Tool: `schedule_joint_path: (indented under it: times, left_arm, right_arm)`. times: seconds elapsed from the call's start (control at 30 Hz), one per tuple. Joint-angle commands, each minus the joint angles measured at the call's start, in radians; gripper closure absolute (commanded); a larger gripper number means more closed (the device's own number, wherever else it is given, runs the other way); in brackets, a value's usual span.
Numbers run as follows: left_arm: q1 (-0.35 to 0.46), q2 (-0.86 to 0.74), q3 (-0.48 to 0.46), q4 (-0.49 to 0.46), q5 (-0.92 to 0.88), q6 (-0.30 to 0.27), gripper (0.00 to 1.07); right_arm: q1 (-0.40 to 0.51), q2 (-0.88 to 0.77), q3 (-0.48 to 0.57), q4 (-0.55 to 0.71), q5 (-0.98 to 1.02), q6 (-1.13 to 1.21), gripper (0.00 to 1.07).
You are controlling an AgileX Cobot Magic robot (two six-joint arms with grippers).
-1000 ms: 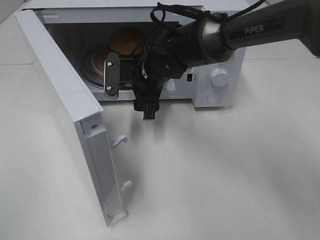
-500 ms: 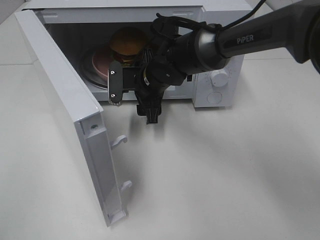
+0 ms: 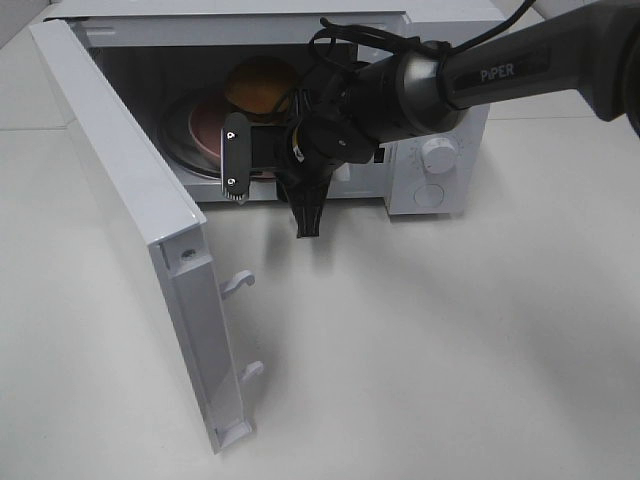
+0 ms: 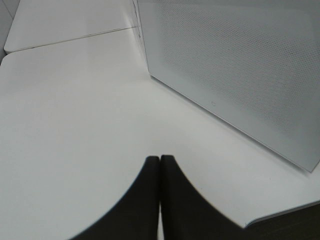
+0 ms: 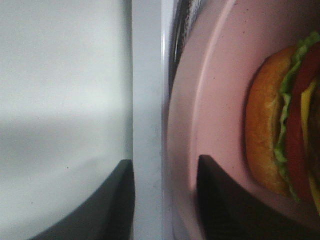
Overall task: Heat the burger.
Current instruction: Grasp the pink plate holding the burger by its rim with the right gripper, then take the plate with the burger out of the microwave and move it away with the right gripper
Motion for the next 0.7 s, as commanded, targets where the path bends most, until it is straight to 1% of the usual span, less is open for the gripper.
schedule_joint_path:
  times: [0.03,0.07,0.1,0.13,0.17,0.2,0.7]
  left_arm:
    - [0.001,-0.020,0.003,-0.007,-0.014,-0.010,1.06]
    - [0.001,-0.020,0.003,-0.007,-0.014,-0.010,1.06]
    - [0.001,-0.020,0.003,-0.007,-0.014,-0.010,1.06]
    - [0.001,-0.020,0.003,-0.007,-0.014,-0.010,1.06]
    - [0.001,-0.020,0.003,-0.007,-0.014,-0.010,1.06]
    - [0.001,-0.020,0.003,-0.007,-0.014,-0.010,1.06]
    - [0.001,-0.020,0.003,-0.007,-0.014,-0.010,1.06]
  right_arm:
    - [-0.005,0.007,0.003,0.005,0.034,0.009,0.92]
    - [-0.005,0.007,0.003,0.005,0.034,0.009,0.92]
    - [-0.005,0.007,0.003,0.005,0.042,0.009,1.00]
    - [-0.005,0.007,0.003,0.005,0.043,0.009,1.03]
    - [-0.005,0.007,0.003,0.005,0.043,0.009,1.03]
    - [-0.005,0.007,0.003,0.005,0.046,0.009,1.07]
    - [-0.003,-0.018,0.003,0.009,0.105,-0.027,1.07]
